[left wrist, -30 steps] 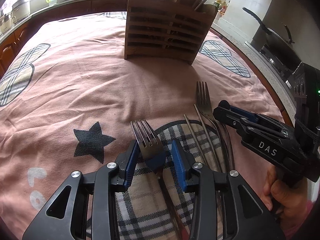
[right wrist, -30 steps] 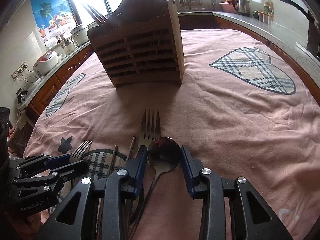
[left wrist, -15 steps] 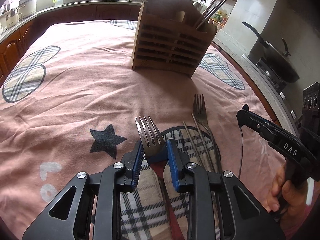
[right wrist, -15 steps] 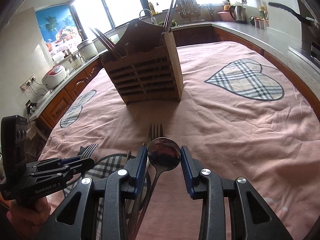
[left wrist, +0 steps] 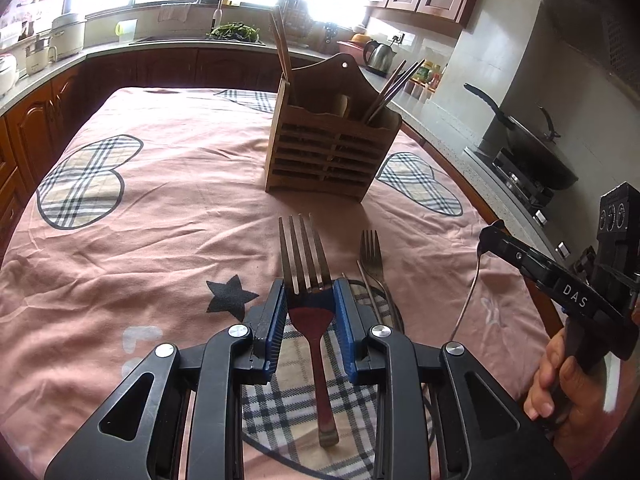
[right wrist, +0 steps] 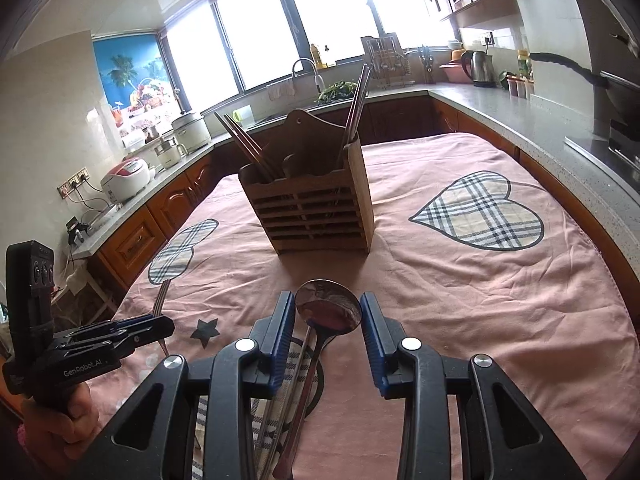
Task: Organize utensils
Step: 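Lift the fork in the left tool over the holder while the right tool carries the spoon there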
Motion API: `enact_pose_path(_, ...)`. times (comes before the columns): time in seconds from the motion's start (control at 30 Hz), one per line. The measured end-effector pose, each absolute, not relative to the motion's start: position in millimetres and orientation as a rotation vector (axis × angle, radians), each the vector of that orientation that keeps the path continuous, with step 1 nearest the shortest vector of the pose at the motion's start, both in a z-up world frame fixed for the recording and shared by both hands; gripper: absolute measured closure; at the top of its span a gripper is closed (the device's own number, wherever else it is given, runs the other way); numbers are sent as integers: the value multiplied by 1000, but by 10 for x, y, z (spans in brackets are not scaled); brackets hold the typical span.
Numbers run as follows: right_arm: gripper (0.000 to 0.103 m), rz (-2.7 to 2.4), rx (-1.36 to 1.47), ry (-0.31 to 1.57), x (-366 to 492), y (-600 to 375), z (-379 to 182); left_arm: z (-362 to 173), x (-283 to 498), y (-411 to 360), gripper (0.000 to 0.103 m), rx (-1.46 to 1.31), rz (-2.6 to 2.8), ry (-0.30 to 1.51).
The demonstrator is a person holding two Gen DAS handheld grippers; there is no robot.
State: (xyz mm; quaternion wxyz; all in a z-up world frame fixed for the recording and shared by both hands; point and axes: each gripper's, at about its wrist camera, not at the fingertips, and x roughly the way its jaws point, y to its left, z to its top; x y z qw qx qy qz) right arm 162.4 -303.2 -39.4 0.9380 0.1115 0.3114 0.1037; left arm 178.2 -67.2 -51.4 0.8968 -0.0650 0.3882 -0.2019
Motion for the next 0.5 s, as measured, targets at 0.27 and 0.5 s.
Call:
enact_pose_path(0.27, 69, 219, 212, 593, 1518, -2993, -228, -365, 1635, -611, 81, -146, -421, 758)
enact_pose_path(0.5, 69, 219, 203, 559, 1460, -2969, -108, -272, 1588, -550, 81, -156, -424, 730)
